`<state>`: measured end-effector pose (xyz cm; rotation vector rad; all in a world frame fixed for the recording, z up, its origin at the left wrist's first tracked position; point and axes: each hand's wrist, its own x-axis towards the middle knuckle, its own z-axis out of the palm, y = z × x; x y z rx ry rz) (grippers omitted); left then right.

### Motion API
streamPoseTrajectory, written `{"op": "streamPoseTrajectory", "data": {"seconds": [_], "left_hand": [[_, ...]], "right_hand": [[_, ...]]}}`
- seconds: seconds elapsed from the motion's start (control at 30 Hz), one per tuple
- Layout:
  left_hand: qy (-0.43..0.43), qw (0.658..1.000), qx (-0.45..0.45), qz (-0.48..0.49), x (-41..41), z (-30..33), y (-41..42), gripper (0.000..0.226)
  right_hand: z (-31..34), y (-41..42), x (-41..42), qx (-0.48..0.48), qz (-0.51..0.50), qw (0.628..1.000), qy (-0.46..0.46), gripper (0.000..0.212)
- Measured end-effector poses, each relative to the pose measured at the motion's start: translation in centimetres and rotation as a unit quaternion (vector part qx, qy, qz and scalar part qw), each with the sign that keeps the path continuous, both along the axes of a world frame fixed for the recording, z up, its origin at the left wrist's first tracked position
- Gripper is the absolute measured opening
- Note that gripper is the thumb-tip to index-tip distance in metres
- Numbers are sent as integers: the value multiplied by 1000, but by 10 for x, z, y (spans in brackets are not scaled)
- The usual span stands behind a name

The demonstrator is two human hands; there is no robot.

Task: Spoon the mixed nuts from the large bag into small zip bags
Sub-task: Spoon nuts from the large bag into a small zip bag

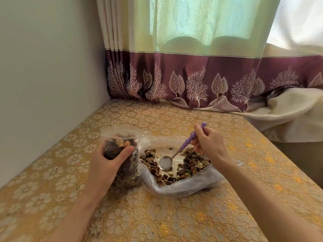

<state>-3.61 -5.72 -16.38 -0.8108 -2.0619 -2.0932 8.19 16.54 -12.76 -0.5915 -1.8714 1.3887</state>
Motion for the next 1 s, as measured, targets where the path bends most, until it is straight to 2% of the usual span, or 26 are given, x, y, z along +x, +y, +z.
{"op": "streamPoseTrajectory", "data": {"seconds": [0.1,0.4,0.8,1.0], "left_hand": [[7,1000,-7,-7,0,0,1,50],[28,999,-9,-17,0,-2,2,44],[-3,998,-36,-57,5,1,1,39],[-21,997,-42,-60,2,0,1,47]], "right_hand": [[-6,-8,1,-18,16,1000,-8,40],[-18,-22,2,-178,37,983,-32,40],[-8,-12,9,-268,10,963,-18,37],[14,-6,10,-249,-6,968,22,39]]}}
